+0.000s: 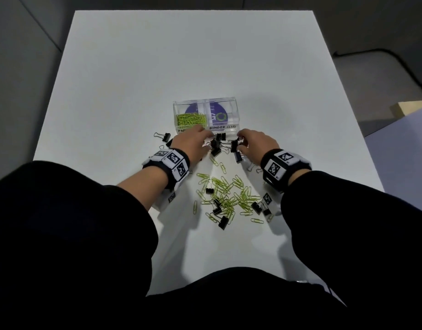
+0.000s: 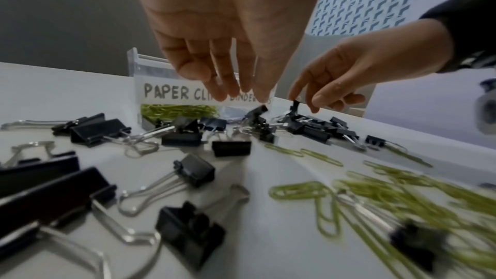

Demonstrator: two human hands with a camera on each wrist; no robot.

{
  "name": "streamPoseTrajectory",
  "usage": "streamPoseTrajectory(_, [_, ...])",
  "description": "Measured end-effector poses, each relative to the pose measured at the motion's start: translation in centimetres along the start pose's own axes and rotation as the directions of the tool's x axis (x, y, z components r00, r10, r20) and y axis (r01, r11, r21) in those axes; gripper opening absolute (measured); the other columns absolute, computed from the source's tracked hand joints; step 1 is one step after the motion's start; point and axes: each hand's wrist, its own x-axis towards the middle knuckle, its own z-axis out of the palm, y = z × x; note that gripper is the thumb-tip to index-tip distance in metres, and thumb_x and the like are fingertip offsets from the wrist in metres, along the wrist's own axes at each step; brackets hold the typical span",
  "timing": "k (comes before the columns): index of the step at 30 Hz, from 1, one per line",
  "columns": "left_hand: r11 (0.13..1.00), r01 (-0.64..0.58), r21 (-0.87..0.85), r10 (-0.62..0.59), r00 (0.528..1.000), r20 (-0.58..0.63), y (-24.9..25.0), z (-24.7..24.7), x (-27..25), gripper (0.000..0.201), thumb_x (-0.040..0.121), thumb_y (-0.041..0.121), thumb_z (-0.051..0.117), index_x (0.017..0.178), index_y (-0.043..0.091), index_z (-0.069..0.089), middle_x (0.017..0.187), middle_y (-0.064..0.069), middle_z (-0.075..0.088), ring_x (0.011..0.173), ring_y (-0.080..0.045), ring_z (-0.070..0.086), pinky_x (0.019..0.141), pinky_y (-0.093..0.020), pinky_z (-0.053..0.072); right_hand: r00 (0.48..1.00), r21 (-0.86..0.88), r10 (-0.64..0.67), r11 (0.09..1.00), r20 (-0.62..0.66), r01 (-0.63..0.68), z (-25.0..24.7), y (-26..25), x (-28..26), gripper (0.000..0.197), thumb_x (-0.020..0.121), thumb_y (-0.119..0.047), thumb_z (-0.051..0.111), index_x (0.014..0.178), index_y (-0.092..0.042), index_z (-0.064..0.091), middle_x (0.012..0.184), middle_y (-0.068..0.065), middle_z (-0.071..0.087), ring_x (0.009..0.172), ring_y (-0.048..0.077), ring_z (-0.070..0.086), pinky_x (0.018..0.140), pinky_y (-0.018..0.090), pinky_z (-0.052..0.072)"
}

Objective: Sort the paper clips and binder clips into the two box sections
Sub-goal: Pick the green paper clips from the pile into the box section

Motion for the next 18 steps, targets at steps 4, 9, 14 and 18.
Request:
streamPoseTrajectory(4, [0.971,-0.24,-0.013,0.236,0.942,0.237,1.6,0.8,-3.0,0.031,0.091,0.029,0.053,0.122,0.024,0.056,0.125,0.001,0.053,0.098,-0.009,0.051,0.087,-0.026,0.051,0.989,-0.074,-0.134,0.988,0.063,0.138,0.2,0.7,-3.1,0.035,0.091,-0.028,0.055,0.124,-0.017,0.047,0.119,0.005,0.061,0.103,0.023,0.059,0.082,0.034,0.049])
streamPoseTrajectory(9, [0.88,-0.458,0.121,0.392,0.848,0.357,3.6,3.0,-6.8,0.036,0.091,0.033,0.052,0.126,0.023,0.054,0.126,0.0,0.052,0.112,-0.018,0.052,0.084,-0.029,0.048,0.924,-0.174,-0.174,0.954,0.339,0.243,1.5,3.3,-9.0,0.03,0.092,-0.031,0.051,0.118,-0.016,0.052,0.115,0.003,0.059,0.09,0.015,0.054,0.072,0.023,0.04])
streamPoseTrajectory(14, [0.919,-0.366,0.147,0.303,0.894,0.331,4.5,4.6,-7.6,0.036,0.092,0.032,0.052,0.126,0.019,0.053,0.124,-0.004,0.052,0.112,-0.021,0.052,0.083,-0.033,0.048,0.921,-0.261,-0.143,0.933,0.362,0.247,3.5,5.2,-12.0,0.038,0.087,-0.034,0.058,0.12,-0.018,0.048,0.12,0.003,0.051,0.107,0.023,0.053,0.073,0.03,0.041])
streamPoseTrajectory(18, [0.939,-0.319,0.126,0.268,0.911,0.315,5.1,4.8,-7.8,0.033,0.094,0.026,0.048,0.125,0.015,0.054,0.121,-0.006,0.053,0.109,-0.023,0.053,0.082,-0.035,0.049,0.962,-0.246,-0.121,0.952,0.244,0.182,5.0,5.3,-12.1,0.03,0.09,-0.029,0.053,0.116,-0.015,0.05,0.117,0.007,0.054,0.103,0.026,0.056,0.072,0.029,0.041])
